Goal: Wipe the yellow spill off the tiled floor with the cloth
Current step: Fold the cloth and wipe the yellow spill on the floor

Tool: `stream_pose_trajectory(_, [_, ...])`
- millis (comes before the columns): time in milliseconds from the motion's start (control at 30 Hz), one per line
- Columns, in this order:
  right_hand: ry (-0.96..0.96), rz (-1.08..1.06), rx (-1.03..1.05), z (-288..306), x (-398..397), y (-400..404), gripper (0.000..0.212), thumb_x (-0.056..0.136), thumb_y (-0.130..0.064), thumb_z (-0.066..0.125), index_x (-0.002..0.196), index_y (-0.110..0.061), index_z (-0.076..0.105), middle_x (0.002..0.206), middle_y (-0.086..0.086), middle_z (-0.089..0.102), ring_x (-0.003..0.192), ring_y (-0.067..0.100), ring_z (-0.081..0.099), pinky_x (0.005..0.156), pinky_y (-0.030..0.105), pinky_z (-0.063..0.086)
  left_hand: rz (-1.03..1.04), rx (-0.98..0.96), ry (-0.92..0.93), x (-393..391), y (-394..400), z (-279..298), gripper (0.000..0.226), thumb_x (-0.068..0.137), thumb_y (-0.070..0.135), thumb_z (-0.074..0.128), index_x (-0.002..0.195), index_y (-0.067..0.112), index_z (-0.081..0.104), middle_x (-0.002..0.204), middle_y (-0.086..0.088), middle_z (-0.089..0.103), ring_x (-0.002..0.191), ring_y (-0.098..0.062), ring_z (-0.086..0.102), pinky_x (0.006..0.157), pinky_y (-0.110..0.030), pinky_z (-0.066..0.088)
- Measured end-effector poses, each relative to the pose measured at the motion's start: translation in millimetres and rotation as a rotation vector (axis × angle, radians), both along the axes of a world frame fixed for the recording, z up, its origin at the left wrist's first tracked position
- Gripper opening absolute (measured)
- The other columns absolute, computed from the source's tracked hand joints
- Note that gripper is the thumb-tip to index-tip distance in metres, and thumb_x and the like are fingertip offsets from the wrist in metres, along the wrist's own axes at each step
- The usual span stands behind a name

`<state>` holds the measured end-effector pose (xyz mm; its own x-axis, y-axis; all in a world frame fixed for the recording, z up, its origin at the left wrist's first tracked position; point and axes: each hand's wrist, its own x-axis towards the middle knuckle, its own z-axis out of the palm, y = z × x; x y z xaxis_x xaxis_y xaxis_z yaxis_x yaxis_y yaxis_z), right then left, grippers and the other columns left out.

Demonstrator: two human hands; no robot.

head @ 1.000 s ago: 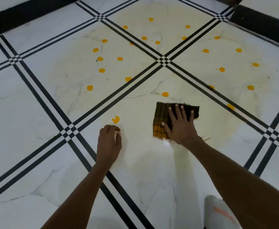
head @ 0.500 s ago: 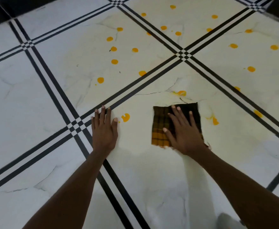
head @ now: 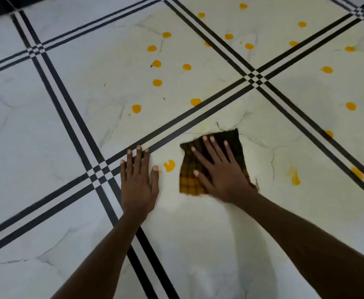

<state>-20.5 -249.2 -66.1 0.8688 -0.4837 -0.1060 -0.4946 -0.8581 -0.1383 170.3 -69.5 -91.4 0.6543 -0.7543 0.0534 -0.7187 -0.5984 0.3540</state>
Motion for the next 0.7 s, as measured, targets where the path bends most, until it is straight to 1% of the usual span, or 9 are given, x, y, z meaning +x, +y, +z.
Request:
stream_pose_trajectory(67, [0.053, 0.114, 0.037, 5, -50, -3, 0.069, 0.108, -0.06, 0.023, 0.168, -0.033, 0.002, 0.177, 0.006, -0.006, 0.164, 0.025, -0.008, 0.132, 0.054, 0.002, 0.001, 0.004, 0.001, -1, -1, 1, 0.064, 0.109, 0.049, 0.017, 0.164, 0.018, 0.024, 0.174, -0.003, 0.016, 0.162, -0.022, 0.004, 0.13, -0.052, 0.012])
stream_pose_trajectory(133, [0.08, 0.063, 0.03, 5, -70, -38, 0.069, 0.107, -0.062, 0.019, 0.168, -0.033, 0.004, 0.177, 0.006, -0.002, 0.164, 0.026, -0.004, 0.131, 0.057, 0.009, 0.007, 0.011, 0.0, -2, -1, 1, 0.065, 0.109, 0.05, 0.016, 0.164, 0.018, 0.025, 0.174, -0.003, 0.015, 0.162, -0.022, 0.003, 0.13, -0.052, 0.012])
stream_pose_trajectory(200, [0.056, -0.13, 0.001, 6, -45, -77, 0.074, 0.104, -0.066, 0.011, 0.168, -0.029, 0.007, 0.176, 0.012, 0.003, 0.164, 0.031, 0.0, 0.129, 0.06, 0.013, 0.009, 0.018, 0.008, -2, -1, 2, 0.067, 0.108, 0.053, 0.016, 0.164, 0.017, 0.024, 0.174, -0.002, 0.013, 0.162, -0.021, 0.0, 0.131, -0.051, 0.011])
stream_pose_trajectory(300, [0.027, -0.344, 0.001, -2, 45, -90, 0.08, 0.102, -0.066, 0.006, 0.168, -0.02, 0.01, 0.173, 0.027, 0.006, 0.161, 0.043, 0.004, 0.13, 0.061, 0.008, -0.007, 0.03, 0.01, -2, -1, 1, 0.071, 0.107, 0.058, 0.016, 0.165, 0.017, 0.021, 0.175, -0.001, 0.009, 0.162, -0.019, -0.005, 0.132, -0.049, 0.007])
stream_pose_trajectory(367, [-0.019, -0.255, 0.001, -3, 95, -54, 0.08, 0.104, -0.063, 0.0, 0.167, -0.017, 0.016, 0.172, 0.029, 0.009, 0.161, 0.045, 0.006, 0.129, 0.062, 0.009, -0.016, 0.032, 0.029, 1, -1, 1, 0.074, 0.106, 0.061, 0.013, 0.165, 0.017, 0.021, 0.175, 0.0, 0.008, 0.162, -0.018, -0.006, 0.132, -0.048, 0.005])
stream_pose_trajectory(433, [-0.033, -0.067, -0.001, -4, 102, -1, 0.078, 0.104, -0.062, -0.006, 0.168, -0.021, 0.013, 0.174, 0.023, 0.006, 0.162, 0.04, 0.001, 0.13, 0.061, 0.007, -0.028, 0.028, 0.031, 1, 1, 4, 0.076, 0.105, 0.062, 0.01, 0.165, 0.017, 0.021, 0.175, 0.0, 0.008, 0.162, -0.018, -0.006, 0.131, -0.05, 0.005])
stream_pose_trajectory(567, [0.015, 0.187, 0.051, 4, 6, 56, 0.065, 0.11, -0.058, 0.019, 0.167, -0.035, 0.001, 0.177, 0.005, -0.008, 0.163, 0.024, -0.012, 0.132, 0.054, 0.001, -0.044, 0.018, 0.049, 1, 3, 8, 0.078, 0.104, 0.065, 0.006, 0.166, 0.018, 0.016, 0.175, -0.001, 0.005, 0.162, -0.019, -0.007, 0.131, -0.051, 0.006])
stream_pose_trajectory(633, [0.055, 0.206, 0.054, 5, -44, 34, 0.063, 0.11, -0.056, 0.022, 0.167, -0.038, 0.002, 0.177, 0.002, -0.005, 0.164, 0.022, -0.009, 0.132, 0.052, 0.001, -0.034, 0.036, 0.052, -1, 3, 8, 0.078, 0.104, 0.065, 0.007, 0.166, 0.018, 0.014, 0.175, 0.0, 0.003, 0.162, -0.018, -0.009, 0.131, -0.05, 0.005])
stream_pose_trajectory(700, [0.013, 0.059, -0.006, 1, -55, -12, 0.063, 0.108, -0.057, 0.016, 0.167, -0.036, 0.01, 0.177, 0.006, 0.005, 0.164, 0.026, 0.001, 0.131, 0.057, 0.009, -0.033, 0.051, 0.049, -2, 2, 7, 0.077, 0.105, 0.065, 0.01, 0.166, 0.018, 0.012, 0.176, 0.0, 0.002, 0.162, -0.018, -0.011, 0.131, -0.049, 0.003])
